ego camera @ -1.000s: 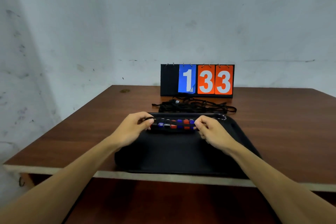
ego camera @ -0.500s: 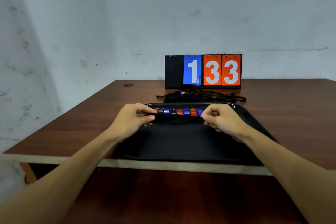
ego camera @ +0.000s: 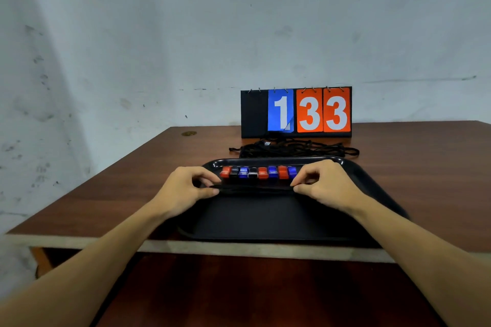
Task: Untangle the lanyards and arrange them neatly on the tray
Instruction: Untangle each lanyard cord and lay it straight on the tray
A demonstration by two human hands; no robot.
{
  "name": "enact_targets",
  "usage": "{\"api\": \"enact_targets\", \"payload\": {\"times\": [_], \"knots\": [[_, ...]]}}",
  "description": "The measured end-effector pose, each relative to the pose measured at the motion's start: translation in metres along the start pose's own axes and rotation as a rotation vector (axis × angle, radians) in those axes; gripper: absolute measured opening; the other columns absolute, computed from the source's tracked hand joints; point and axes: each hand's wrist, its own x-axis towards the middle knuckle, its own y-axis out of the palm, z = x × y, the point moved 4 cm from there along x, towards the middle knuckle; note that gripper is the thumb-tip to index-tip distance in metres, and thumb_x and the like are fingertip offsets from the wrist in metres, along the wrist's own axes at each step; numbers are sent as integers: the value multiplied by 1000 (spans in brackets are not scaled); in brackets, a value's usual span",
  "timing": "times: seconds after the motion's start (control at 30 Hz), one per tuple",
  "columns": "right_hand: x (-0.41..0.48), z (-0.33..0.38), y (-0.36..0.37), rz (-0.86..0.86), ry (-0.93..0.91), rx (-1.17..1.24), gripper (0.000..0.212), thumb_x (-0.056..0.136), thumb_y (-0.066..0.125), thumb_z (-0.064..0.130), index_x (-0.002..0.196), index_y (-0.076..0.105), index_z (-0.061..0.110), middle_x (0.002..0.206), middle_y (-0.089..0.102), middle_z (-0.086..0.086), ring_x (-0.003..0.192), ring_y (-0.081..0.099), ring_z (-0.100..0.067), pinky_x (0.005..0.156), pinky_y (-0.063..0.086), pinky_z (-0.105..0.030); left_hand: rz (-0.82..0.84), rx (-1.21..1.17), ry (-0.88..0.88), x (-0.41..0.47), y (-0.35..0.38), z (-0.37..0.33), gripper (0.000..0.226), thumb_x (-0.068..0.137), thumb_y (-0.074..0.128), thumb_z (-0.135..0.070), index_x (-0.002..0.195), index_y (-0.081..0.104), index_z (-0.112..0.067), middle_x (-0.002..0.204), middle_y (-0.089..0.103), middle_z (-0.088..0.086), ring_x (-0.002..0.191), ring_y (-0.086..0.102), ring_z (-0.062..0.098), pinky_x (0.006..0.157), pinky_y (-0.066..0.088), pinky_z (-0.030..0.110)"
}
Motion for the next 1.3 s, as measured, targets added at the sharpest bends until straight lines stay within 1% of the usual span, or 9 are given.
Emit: {"api": "enact_targets", "payload": {"times": [0.17,0.33,0.47,0.67,0.87,1.0,1.07,1.17,1.3], "knots": [[-1,-3,-1,-20,1,-60,9,79,75,15,79,70,23,79,68,8,75,63,-4,61,43,-10,-18,-130,-66,-1,1,3,13,73,79,-8,75,74,-20,63,70,-6,60,63,-5,61,44,3],[0,-4,1,-38,-40,-163,3,82,73,25,82,70,25,88,64,10,83,59,-4,67,42,-12,-25,-93,-70,1,3,5,11,77,75,-13,77,74,-24,83,72,-8,78,63,-2,68,40,1],[1,-6,3,-29,-50,-236,7,84,70,30,89,71,26,96,63,8,89,57,-7,80,47,-22,-36,-49,-76,4,4,10,21,79,75,-13,77,71,-33,90,70,-10,94,62,3,86,38,15],[4,-3,5,-34,-22,-320,13,85,67,32,95,71,24,98,62,7,95,57,-10,94,47,-37,-73,0,-84,6,6,14,12,79,75,-14,87,76,-23,95,70,-4,97,62,11,86,38,20],[5,-5,5,-57,-3,-318,14,84,68,34,91,69,22,94,61,7,90,57,-10,90,49,-36,-75,80,-63,7,6,11,10,81,73,-16,88,76,-23,96,67,-7,101,60,12,88,39,22],[4,-4,4,-71,4,-313,15,82,70,35,90,69,22,91,62,7,85,58,-9,84,53,-33,-52,212,-25,6,4,1,13,85,69,-19,96,74,-23,106,66,-4,104,57,12,92,40,24],[4,-3,3,-74,13,-304,17,80,72,36,90,69,22,90,62,7,82,59,-8,81,53,-29,-15,265,-18,8,3,-3,20,85,69,-19,105,71,-20,102,65,-3,96,56,11,92,42,24],[3,-4,-2,-103,19,-271,22,77,75,39,89,67,23,88,62,8,81,59,-7,76,52,-24,69,233,-106,13,2,-6,40,82,72,-13,120,60,-15,97,59,-3,90,55,11,82,41,19],[5,-6,-17,-235,20,-198,10,82,71,32,83,66,24,83,62,10,78,58,-6,76,52,-24,77,325,-212,20,-1,-18,54,79,71,-11,127,48,-20,112,54,-4,112,51,18,102,36,38]]}}
